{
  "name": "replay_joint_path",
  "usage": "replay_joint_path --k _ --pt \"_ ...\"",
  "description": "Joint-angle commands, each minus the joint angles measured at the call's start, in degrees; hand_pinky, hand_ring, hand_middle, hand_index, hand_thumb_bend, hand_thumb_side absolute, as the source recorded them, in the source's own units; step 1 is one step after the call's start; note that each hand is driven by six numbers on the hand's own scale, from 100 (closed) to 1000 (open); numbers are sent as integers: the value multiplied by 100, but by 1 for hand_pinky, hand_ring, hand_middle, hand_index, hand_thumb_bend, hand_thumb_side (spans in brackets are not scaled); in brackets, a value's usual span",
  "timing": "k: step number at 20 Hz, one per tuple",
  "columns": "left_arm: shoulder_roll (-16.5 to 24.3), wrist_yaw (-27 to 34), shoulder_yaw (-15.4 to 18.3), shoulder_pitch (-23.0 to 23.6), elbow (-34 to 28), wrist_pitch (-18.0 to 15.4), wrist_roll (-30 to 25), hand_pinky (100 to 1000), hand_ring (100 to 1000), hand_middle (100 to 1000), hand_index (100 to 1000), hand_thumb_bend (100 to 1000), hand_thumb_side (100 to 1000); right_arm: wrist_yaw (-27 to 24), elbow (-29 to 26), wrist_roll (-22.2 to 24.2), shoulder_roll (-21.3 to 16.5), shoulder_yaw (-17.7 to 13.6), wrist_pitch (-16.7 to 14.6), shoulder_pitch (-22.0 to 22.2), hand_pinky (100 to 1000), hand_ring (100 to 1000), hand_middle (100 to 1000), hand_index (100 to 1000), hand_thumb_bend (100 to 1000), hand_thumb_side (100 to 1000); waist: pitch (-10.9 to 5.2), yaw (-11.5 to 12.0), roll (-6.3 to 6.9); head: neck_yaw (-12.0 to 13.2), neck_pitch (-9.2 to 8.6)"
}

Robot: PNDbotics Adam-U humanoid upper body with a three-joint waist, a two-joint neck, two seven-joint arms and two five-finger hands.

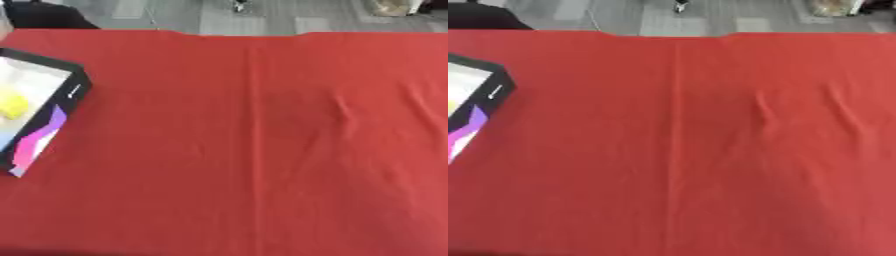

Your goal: Pick up the objects with one hand, pass them to the other hand, and then place them into the box on the other side of the table.

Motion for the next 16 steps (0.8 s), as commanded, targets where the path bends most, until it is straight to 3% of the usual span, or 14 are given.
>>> replay_joint_path --k 1,4,7,11,12,16 --pt "-6 1715 121 72 -427 -661 1029 1000 752 750 798 100 576 -56 -70 -240 -5 -177 -85 25 437 631 638 540 191 242 -10 -36 6 -136 -12" --pt "-237 3218 73 223 -557 -1489 1439 1000 764 772 803 100 610 -1 -70 -386 150 -267 -251 154 441 634 639 542 100 278 -6 -85 21 -230 -12" --pt "-507 4327 43 322 -887 -1938 1232 1000 761 776 793 100 628 90 -70 -408 321 -357 -339 284 442 641 646 544 100 291 0 -122 37 -326 -12" --pt "-822 5180 23 419 -1186 -1970 1008 1000 741 767 791 100 665 189 -70 -411 462 -419 -446 361 441 644 647 553 118 246 3 -192 61 -387 -12" --pt "-864 5272 8 440 -1220 -1957 976 1000 744 769 792 100 667 193 -70 -411 493 -452 -471 374 438 644 652 559 190 216 4 -211 67 -396 -12" --pt "-1080 5405 -44 541 -1232 -1911 856 1000 741 782 801 124 681 164 -70 -411 623 -562 -594 478 432 657 690 578 251 215 11 -273 80 -448 -12"
